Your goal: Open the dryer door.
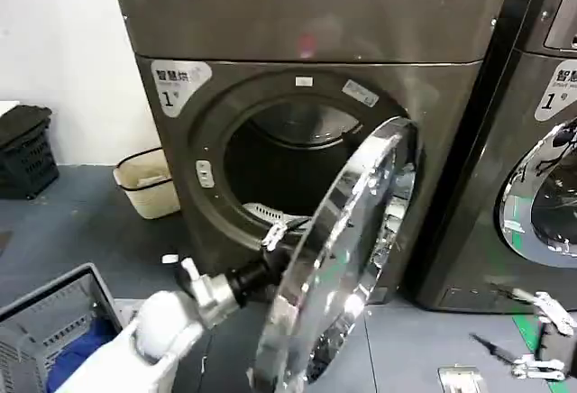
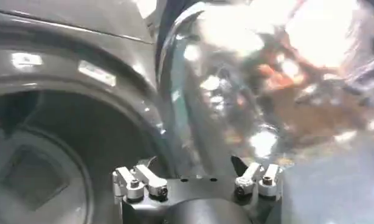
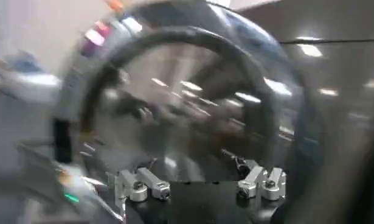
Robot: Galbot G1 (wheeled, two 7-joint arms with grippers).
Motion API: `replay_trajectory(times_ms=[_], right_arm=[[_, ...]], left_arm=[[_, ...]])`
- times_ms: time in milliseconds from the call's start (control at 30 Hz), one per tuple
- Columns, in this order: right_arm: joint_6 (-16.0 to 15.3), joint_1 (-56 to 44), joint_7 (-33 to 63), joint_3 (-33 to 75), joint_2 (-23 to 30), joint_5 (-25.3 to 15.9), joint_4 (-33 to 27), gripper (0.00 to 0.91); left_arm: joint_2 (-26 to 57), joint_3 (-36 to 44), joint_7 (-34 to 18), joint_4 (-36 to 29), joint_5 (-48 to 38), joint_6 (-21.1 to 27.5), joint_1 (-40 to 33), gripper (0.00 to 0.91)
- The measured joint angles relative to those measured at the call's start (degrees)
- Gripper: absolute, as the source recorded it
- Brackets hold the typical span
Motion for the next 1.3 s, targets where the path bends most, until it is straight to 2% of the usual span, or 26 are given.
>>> replay_trajectory(times_ms=[100,267,400,567,767,967,1067,1200,1300], right_arm=[[-0.8,-1.7,10.2,2.1,4.0,-4.6,0.9,0.907],[-6.0,-2.0,28.1,3.8,10.2,-14.4,2.5,0.907],[-12.6,0.1,39.3,5.6,14.2,-16.8,3.9,0.907],[-25.6,6.2,48.0,10.1,19.0,-21.4,5.1,0.907],[-32.5,10.8,54.1,17.2,23.1,-29.2,3.6,0.907],[-35.2,12.0,56.9,24.6,23.8,-29.4,0.6,0.907],[-36.7,12.7,59.3,27.9,24.7,-30.8,-1.1,0.907],[-35.8,12.8,61.1,31.5,25.9,-33.1,-2.7,0.907],[-33.6,12.5,62.1,34.3,26.6,-36.3,-4.1,0.907]], left_arm=[[-1.7,3.3,-0.1,1.2,0.0,0.0,-2.5,0.907],[-4.5,8.2,0.0,3.6,-0.4,0.0,-6.4,0.907],[-6.6,11.3,0.0,5.4,-0.7,0.2,-8.7,0.907],[-9.3,14.4,0.0,7.3,0.1,0.6,-11.0,0.907],[-13.0,17.6,-0.1,9.6,1.2,0.8,-13.3,0.907],[-16.9,19.9,-0.2,12.2,1.5,0.6,-15.5,0.907],[-19.0,20.7,-0.4,13.8,2.0,0.6,-16.5,0.907],[-21.5,21.5,-0.8,15.9,2.6,0.8,-17.4,0.907],[-23.1,21.9,-0.9,17.4,2.7,1.0,-18.1,0.907]])
